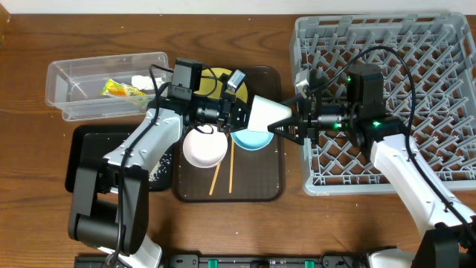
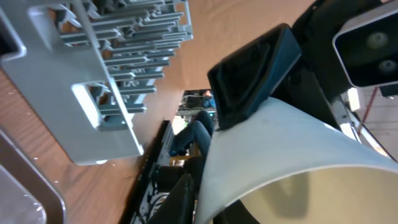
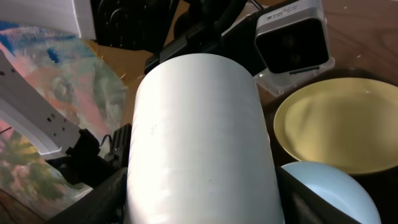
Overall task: Sort waste into correct bins and load items into the dishwasher rack
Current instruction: 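Place the white cup upright in the dish rack with right gripper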
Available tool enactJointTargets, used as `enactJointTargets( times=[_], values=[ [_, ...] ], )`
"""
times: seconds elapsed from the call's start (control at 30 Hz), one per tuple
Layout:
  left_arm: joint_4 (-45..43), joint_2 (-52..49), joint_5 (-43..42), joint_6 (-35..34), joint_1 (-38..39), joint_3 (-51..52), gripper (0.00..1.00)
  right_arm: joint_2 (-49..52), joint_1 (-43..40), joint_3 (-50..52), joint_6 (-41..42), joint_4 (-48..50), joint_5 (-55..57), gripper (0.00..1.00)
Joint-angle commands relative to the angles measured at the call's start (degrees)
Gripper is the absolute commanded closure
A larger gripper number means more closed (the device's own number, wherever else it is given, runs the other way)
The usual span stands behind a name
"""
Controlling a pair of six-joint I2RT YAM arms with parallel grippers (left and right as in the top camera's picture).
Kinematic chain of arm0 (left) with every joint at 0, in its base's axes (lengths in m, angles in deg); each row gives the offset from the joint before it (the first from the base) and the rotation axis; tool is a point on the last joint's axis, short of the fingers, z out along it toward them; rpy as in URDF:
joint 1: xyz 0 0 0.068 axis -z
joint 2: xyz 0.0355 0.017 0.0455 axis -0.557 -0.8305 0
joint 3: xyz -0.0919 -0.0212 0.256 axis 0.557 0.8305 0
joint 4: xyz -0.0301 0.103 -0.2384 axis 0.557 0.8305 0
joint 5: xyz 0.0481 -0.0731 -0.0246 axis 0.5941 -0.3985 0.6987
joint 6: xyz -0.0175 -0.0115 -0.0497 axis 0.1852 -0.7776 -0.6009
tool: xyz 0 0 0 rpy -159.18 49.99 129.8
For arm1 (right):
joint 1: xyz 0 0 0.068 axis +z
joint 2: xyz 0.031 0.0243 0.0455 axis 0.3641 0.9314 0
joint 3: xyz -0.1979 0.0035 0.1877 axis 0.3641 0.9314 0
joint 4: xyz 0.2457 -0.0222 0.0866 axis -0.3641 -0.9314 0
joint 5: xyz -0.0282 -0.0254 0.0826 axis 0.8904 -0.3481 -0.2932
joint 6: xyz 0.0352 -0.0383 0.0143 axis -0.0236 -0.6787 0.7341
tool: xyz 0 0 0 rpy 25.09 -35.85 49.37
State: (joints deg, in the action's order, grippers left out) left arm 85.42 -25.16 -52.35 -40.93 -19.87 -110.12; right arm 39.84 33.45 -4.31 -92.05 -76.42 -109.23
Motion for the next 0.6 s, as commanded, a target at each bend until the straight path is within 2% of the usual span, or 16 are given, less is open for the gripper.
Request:
enactJointTargets(
  times=[0.0,0.1,0.17,0.33,0.37,0.57],
  values=[
    [-0.24,0.39,3.48,1.03,-0.74,-0.72,0.85,0.31,0.2,-0.9,-0.17,-0.7,0.55,0.51],
    [0.17,0.39,5.4,2.54,-1.9,-0.72,0.83,0.31,0.02,-0.9,1.62,-0.96,3.67,0.57],
    [0.42,0.39,5.46,3.23,-3.17,-0.72,0.77,0.31,-0.66,-0.9,2.62,-0.98,5.99,0.63],
    [5.27,1.31,11.65,6.91,-8.63,-0.72,0.75,0.28,-3.26,-0.92,5.07,-1.01,10.54,0.89],
    [7.45,1.77,13.75,8.37,-9.73,-0.72,0.75,0.28,-3.74,-0.92,5.7,-1.01,11.61,0.99],
    [25.07,8.09,32.15,21.46,-16.02,-0.74,0.75,-1.11,-6.21,-1.33,7.26,-4.57,20.7,0.99]
  ],
)
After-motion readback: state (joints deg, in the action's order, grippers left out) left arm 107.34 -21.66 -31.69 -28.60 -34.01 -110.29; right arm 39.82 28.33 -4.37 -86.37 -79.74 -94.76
